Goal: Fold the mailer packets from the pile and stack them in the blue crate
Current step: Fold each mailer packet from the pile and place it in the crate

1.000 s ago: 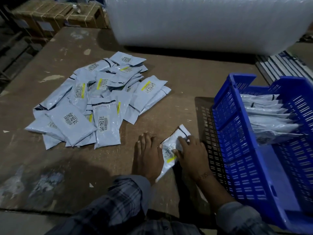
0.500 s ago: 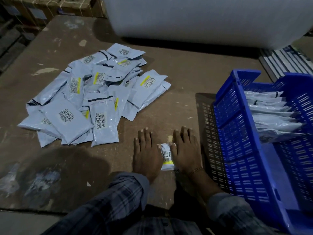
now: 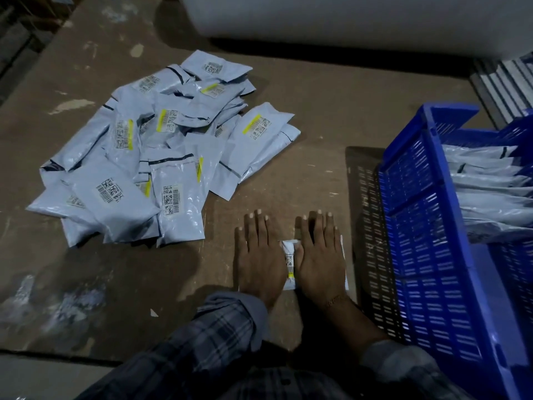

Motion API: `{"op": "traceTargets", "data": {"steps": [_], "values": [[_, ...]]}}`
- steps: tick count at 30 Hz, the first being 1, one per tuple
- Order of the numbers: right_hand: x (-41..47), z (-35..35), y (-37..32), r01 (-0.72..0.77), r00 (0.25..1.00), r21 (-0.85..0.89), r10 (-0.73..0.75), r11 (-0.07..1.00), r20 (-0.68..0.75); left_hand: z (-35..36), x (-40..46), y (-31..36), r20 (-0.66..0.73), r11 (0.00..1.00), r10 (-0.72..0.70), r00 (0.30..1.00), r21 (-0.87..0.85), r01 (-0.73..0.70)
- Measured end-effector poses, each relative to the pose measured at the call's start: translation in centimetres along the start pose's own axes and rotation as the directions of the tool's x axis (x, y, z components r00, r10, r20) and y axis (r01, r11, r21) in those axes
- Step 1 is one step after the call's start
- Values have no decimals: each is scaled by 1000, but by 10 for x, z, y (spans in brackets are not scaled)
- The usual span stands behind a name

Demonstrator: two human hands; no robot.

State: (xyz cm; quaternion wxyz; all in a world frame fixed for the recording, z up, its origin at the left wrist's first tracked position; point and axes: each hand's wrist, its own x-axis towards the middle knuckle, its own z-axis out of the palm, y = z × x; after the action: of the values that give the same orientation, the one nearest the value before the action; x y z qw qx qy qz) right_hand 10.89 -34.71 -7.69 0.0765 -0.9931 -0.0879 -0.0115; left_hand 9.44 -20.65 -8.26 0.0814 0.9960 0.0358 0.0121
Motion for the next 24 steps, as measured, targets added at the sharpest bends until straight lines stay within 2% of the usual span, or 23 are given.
{"op": "traceTargets", "data": {"steps": [4, 9, 12, 15, 18, 21, 24], "values": [[-4, 1, 2, 11, 1000, -13, -11, 1000, 11, -4, 5, -3, 67, 993, 118, 991, 19, -119], [15, 0, 7, 62, 997, -52, -60, 997, 38, 11, 9, -3, 7, 985, 174, 985, -9, -174], [8, -5, 4, 60, 998, -31, -59, 998, 35, 10, 8, -12, 47, 969, 239, 970, 48, -241], [-9, -9, 7, 51, 999, 48, -52, 998, 18, 3, 18, -16, 74, 970, 218, 973, 95, -224], [-16, -9, 17, 97, 992, 97, -104, 991, 68, -2, 19, -15, 69, 978, 189, 980, 79, -194], [-12, -13, 22, 85, 985, 179, -109, 980, 133, 1, 18, -27, 22, 980, 181, 983, -89, -179], [-14, -24, 27, 31, 971, 303, -101, 952, 219, 5, 23, -46, -3, 938, 210, 978, -280, -202]]}}
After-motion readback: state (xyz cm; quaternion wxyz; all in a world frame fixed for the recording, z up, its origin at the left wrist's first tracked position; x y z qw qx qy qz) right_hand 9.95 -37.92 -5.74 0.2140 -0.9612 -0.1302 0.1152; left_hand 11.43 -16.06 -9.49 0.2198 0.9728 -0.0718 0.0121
